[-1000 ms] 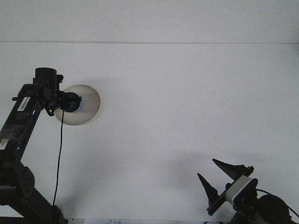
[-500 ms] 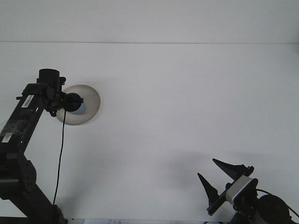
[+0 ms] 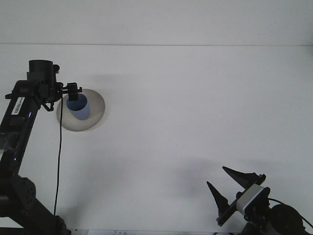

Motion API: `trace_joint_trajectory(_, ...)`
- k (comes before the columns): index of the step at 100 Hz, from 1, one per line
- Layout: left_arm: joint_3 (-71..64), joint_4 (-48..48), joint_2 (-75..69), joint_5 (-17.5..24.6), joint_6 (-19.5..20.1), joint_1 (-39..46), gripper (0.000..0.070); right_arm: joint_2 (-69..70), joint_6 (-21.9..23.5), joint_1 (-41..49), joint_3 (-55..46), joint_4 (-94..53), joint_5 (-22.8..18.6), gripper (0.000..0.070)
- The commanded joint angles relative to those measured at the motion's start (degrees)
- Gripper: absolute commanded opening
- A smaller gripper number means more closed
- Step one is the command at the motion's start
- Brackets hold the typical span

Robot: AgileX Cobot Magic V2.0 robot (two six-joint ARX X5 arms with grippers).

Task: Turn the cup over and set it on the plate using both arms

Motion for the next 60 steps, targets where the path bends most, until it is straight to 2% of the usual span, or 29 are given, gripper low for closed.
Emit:
trace_joint_trajectory(1,1.70,1.05,-3.26,0.09,-1.18,0.11,0.0463,0.02,-0.48,0.52,0.15,0.76,0.24,0.0456)
trace_joint_trajectory(17,1.70,1.70,-13.03,0.09,-2.23,0.11,0.0463,0.02,-0.48,0.52,0.15,0.76,0.24,0.0456)
trace_joint_trajectory(38,-0.09,-2.10,-28.30,0.59,-3.26,-2.21,0.0463,0.02,-0.46,0.52,0.15,0.79,0.24,0.0456)
trace_joint_trajectory(60,-20.24,2.71,-49.53,1.20,-4.50,-8.39,0.0463,0.02,-0.42,0.52,0.15,0.79,0.24,0.0457)
